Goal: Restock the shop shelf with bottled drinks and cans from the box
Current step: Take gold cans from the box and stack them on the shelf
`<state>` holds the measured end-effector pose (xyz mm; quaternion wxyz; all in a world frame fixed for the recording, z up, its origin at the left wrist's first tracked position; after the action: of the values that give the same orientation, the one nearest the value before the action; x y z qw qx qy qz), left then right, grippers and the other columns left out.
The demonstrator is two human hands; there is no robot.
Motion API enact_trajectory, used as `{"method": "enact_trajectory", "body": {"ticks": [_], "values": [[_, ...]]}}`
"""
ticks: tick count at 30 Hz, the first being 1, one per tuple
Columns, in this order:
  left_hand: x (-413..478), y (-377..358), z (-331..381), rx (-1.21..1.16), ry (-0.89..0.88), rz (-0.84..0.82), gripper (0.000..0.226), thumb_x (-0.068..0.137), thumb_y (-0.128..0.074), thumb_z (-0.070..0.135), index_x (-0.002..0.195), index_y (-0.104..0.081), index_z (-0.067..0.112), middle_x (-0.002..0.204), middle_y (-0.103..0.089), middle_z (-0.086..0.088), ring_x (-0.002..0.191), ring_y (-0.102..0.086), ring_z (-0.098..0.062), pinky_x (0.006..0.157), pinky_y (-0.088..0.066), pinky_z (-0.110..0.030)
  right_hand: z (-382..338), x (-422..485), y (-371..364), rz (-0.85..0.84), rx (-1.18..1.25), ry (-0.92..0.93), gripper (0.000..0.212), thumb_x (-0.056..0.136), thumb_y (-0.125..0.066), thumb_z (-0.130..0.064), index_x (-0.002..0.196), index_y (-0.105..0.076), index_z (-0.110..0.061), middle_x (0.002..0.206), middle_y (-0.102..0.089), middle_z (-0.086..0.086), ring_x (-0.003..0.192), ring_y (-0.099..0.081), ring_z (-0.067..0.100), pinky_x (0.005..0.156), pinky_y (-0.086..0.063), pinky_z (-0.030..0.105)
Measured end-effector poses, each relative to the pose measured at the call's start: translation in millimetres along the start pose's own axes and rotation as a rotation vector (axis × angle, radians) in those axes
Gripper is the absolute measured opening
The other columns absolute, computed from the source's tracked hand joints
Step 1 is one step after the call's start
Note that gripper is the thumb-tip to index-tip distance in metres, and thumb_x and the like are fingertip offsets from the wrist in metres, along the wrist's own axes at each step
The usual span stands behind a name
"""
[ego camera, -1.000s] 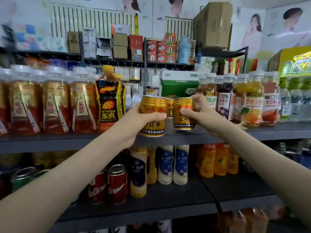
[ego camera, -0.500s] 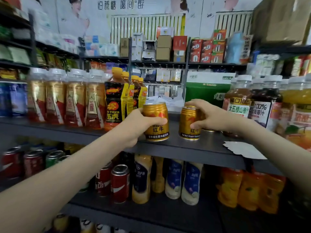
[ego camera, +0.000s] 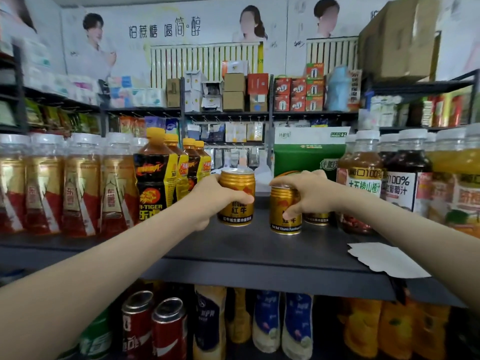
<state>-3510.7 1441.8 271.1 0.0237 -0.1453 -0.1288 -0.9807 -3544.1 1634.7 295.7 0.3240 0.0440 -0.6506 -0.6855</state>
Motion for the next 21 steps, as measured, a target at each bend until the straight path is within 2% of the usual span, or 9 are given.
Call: {"method": "enact_trajectory", "body": {"ticks": [2,5,7,10,13,16,18,21], "values": [[10.5,-2.2,-2.7,-0.001,0.007,-0.009,0.055,0.067,-0.083,0.012,0.112,-0.053,0.022,0.107,-0.062,-0.001,0.104,-0.053,-0.021,0.087,-0.040,-0.038,6.9,4.5,-1.5,-0.005,-0.034,-0.042,0.077,0.078,-0.069,-0.051,0.143,-0.029,-0.040,0.141,-0.046,-0.005,0.133,-0.034,0.022,0.111,-0.009,0.044],[28.3,-9.0,-7.6,-0.008,0.041,-0.022,0.064,0.064,-0.085,0.014,0.120,-0.053,0.019,0.117,-0.062,-0.006,0.113,-0.055,-0.027,0.098,-0.043,-0.045,20.7,10.3,-5.6,-0.018,-0.111,-0.102,0.079,0.077,-0.067,-0.057,0.143,-0.029,-0.039,0.138,-0.048,0.000,0.135,-0.029,0.024,0.115,0.001,0.048],[41.5,-16.7,-10.6,-0.025,0.056,-0.039,0.057,0.065,-0.085,0.013,0.113,-0.055,0.020,0.117,-0.063,-0.006,0.114,-0.055,-0.027,0.099,-0.043,-0.046,29.1,15.1,-8.7,-0.028,-0.164,-0.120,0.082,0.076,-0.064,-0.062,0.145,-0.026,-0.039,0.144,-0.043,0.000,0.138,-0.025,0.024,0.115,0.002,0.050],[60.5,-31.7,-14.5,-0.041,0.076,-0.056,0.047,0.067,-0.084,0.014,0.101,-0.054,0.022,0.114,-0.063,-0.005,0.113,-0.055,-0.025,0.093,-0.043,-0.040,37.4,17.7,-12.1,-0.078,-0.175,-0.119,0.086,0.078,-0.063,-0.062,0.148,-0.020,-0.038,0.151,-0.034,-0.001,0.139,-0.025,0.023,0.115,-0.010,0.046],[79.4,-48.2,-17.9,-0.011,0.090,-0.068,0.052,0.068,-0.084,0.016,0.111,-0.054,0.017,0.117,-0.060,-0.005,0.107,-0.052,-0.022,0.085,-0.040,-0.034,43.6,15.6,-18.3,-0.110,0.008,-0.102,0.086,0.081,-0.068,-0.048,0.150,-0.018,-0.035,0.153,-0.032,-0.001,0.138,-0.030,0.021,0.112,-0.026,0.036],[98.3,-60.2,-20.1,-0.009,0.123,-0.090,0.054,0.072,-0.081,0.012,0.118,-0.053,0.012,0.112,-0.057,-0.004,0.102,-0.048,-0.020,0.084,-0.039,-0.033,47.8,15.9,-24.1,-0.069,0.149,-0.092,0.086,0.080,-0.073,-0.041,0.149,-0.023,-0.032,0.150,-0.035,-0.004,0.135,-0.035,0.018,0.109,-0.032,0.033],[112.6,-62.1,-23.4,0.018,0.141,-0.091,0.060,0.072,-0.081,0.012,0.124,-0.052,0.011,0.119,-0.057,-0.005,0.109,-0.049,-0.023,0.086,-0.039,-0.035,49.3,18.0,-25.3,-0.052,0.169,-0.092,0.084,0.078,-0.074,-0.040,0.147,-0.027,-0.030,0.147,-0.038,-0.004,0.133,-0.037,0.018,0.109,-0.034,0.035],[130.0,-61.2,-31.3,0.044,0.170,-0.095,0.068,0.071,-0.082,0.011,0.130,-0.049,0.011,0.136,-0.052,-0.009,0.128,-0.044,-0.029,0.100,-0.037,-0.039,51.2,20.8,-24.3,-0.049,0.178,-0.107,0.079,0.076,-0.075,-0.041,0.142,-0.035,-0.027,0.140,-0.041,-0.004,0.128,-0.041,0.018,0.105,-0.037,0.037]]}}
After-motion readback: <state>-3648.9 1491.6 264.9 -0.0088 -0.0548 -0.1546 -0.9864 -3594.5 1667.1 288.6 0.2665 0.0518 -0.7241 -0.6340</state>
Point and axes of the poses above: each hand's wrist, its own x-axis towards the middle knuckle, its own y-axis out of the back of the hand, z = x × y, the point moved 5 cm from there along x, towards the middle knuckle
